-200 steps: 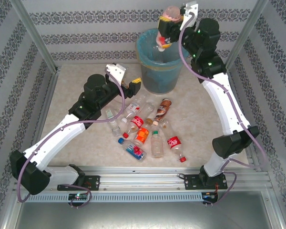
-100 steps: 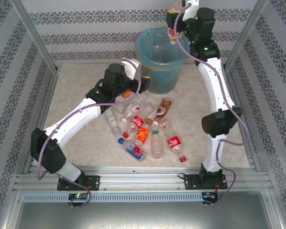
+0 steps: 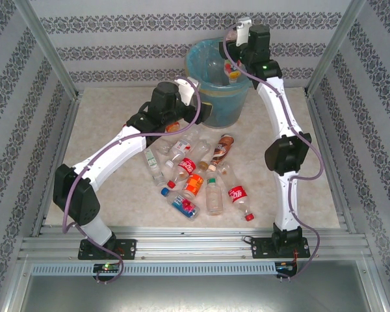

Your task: Put the plastic bottles in the bin

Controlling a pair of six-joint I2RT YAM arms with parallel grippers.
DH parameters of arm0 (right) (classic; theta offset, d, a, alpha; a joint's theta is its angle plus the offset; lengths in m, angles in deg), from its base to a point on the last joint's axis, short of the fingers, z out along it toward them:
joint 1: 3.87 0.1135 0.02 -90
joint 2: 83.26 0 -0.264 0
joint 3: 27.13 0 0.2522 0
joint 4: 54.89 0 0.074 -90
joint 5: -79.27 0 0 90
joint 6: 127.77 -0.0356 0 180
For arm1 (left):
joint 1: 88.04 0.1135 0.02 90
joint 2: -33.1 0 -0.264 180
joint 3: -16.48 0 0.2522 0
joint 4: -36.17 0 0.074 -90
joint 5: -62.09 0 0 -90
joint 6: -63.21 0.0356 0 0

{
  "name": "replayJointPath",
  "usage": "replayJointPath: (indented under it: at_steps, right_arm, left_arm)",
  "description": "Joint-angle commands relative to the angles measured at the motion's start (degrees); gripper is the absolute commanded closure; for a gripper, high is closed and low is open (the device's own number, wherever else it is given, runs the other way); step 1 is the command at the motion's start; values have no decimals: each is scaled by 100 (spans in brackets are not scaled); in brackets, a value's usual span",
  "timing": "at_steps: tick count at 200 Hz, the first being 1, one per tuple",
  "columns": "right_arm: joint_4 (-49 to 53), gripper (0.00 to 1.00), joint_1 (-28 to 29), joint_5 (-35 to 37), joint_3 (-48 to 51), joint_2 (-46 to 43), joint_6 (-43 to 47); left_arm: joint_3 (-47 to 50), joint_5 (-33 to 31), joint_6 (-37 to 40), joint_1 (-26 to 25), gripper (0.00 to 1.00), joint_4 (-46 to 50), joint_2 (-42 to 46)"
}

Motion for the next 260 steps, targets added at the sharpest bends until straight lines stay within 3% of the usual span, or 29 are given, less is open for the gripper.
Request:
replayJointPath:
  at_steps: [1, 62, 133, 169, 196, 226, 260]
  right_arm:
    - [60, 50, -52, 79, -351, 142, 55]
    - [252, 23, -14, 57, -611, 116, 72]
    - [346, 18, 176, 280, -665, -286, 244]
    - [470, 19, 389, 337, -679, -514, 298]
    - [762, 21, 590, 317, -681, -762, 360]
    - [1095, 23, 943, 228, -341, -1309, 308]
    - [120, 25, 1546, 471, 1746, -2638, 426]
  left_arm:
    - [-137, 39, -34, -71, 16, 161, 65]
    - [32, -23, 11, -71, 16, 28, 166]
    - [236, -152, -23, -63, 16, 210, 498]
    - [455, -619, -190, 28, 16, 644, 803]
    - [460, -746, -699, 375, 17, 1526, 899]
    - [576, -84, -1747, 1142, 17, 2428, 798]
    - [1774, 851, -2683, 1904, 20, 2409, 927]
